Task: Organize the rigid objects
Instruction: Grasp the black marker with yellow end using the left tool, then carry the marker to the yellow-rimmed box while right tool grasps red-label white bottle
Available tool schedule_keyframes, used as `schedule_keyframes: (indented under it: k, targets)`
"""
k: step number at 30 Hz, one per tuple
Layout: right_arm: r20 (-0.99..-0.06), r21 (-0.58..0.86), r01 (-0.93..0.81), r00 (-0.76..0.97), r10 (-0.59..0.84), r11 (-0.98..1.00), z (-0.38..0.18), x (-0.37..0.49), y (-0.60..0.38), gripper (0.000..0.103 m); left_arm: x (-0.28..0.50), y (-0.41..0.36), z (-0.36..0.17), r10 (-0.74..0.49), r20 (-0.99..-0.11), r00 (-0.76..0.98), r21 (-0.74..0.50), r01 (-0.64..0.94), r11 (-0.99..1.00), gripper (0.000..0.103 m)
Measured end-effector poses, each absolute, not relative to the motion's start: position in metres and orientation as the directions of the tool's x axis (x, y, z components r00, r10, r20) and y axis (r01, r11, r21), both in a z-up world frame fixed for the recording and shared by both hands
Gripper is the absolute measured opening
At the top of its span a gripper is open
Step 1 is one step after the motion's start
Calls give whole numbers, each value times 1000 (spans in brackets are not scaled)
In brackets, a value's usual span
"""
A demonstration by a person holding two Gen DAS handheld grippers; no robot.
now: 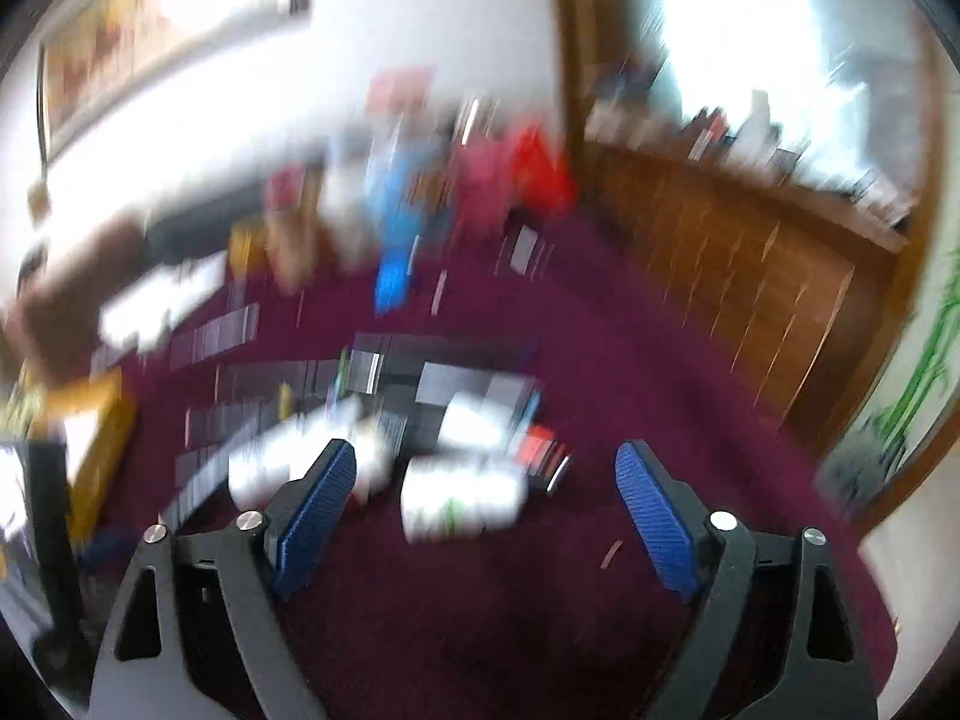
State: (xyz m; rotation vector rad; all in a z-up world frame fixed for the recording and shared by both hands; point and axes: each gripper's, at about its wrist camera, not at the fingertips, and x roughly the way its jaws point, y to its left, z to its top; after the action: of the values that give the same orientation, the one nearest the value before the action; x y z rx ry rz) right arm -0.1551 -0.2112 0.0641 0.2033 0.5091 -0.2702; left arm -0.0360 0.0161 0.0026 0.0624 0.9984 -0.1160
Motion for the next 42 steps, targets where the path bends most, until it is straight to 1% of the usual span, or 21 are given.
schedule_keyframes:
  k: [1, 2, 5, 8, 10, 12, 14, 15, 16, 17, 18, 19, 26, 29, 31, 32, 33, 34, 35, 38, 42]
  targets:
    - [-433, 166, 306, 877, -209, 938, 70, -159, -217, 102, -37, 17, 3, -75, -843, 532, -3, 134, 991, 103]
    - [-430, 179, 317, 877, -215, 932, 75, -153, -221, 102, -39, 17, 5, -90, -845, 528, -11, 151, 988, 101]
    - [-521, 184, 316, 834, -181, 931, 79, -108, -231, 102, -48, 20, 19, -131, -821, 556, -23, 197, 980, 95]
    - [-539, 180, 342, 819, -198, 922, 64, -79, -234, 93, -51, 19, 34, -154, -789, 595, -5, 244, 970, 86]
    - [-544, 182, 346, 815, -199, 921, 50, -72, -232, 89, -46, 14, 41, -172, -776, 607, 12, 287, 958, 73]
    - [-588, 181, 351, 787, -185, 919, 33, -73, -233, 84, -34, 3, 40, -168, -784, 598, 43, 322, 946, 73]
    - [-576, 226, 337, 803, -154, 914, 32, -77, -245, 82, -20, -9, 32, -154, -802, 577, 70, 348, 935, 72]
    - [-572, 216, 350, 802, -172, 912, 33, -76, -246, 82, -14, -13, 27, -154, -811, 565, 72, 358, 931, 63]
    - [-577, 200, 361, 795, -188, 911, 32, -75, -248, 82, -8, -17, 18, -152, -826, 543, 67, 362, 930, 43]
    - [-582, 206, 360, 793, -182, 910, 31, -75, -251, 82, -6, -16, 13, -187, -826, 532, 24, 364, 931, 37]
    - [-593, 222, 359, 788, -166, 907, 29, -74, -253, 82, -7, -13, 15, -212, -818, 535, -5, 361, 933, 21]
    - [-596, 223, 358, 786, -164, 907, 28, -74, -254, 82, -7, -10, 15, -226, -829, 511, -34, 357, 934, 13]
    - [-599, 221, 327, 789, -137, 919, 28, -74, -252, 82, -41, 18, 31, -276, -818, 506, -137, 295, 946, 14]
    - [-600, 222, 324, 788, -133, 920, 28, -75, -251, 82, -26, 11, 17, -252, -842, 477, -132, 271, 953, 32]
    - [-603, 221, 331, 786, -138, 917, 27, -75, -252, 82, -22, 5, 16, -255, -825, 504, -132, 267, 955, 49]
    - [-604, 223, 334, 785, -139, 916, 27, -76, -253, 82, -19, 2, 15, -249, -825, 508, -124, 266, 956, 49]
    - [-603, 225, 338, 785, -142, 914, 27, -76, -254, 82, -21, -3, 15, -233, -819, 525, -98, 272, 957, 48]
    - [-600, 226, 346, 786, -150, 911, 27, -76, -255, 82, -25, -4, 15, -224, -813, 537, -80, 277, 957, 27]
    - [-599, 224, 349, 786, -154, 910, 28, -77, -256, 82, -29, -3, 15, -231, -811, 538, -82, 286, 955, 12]
    - [-599, 204, 351, 783, -167, 914, 28, -75, -253, 82, -43, 15, 22, -305, -795, 524, -179, 278, 944, 12]
    - [-600, 172, 335, 781, -172, 926, 28, -71, -246, 82, -76, 59, 53, -407, -704, 581, -332, 237, 913, 12]
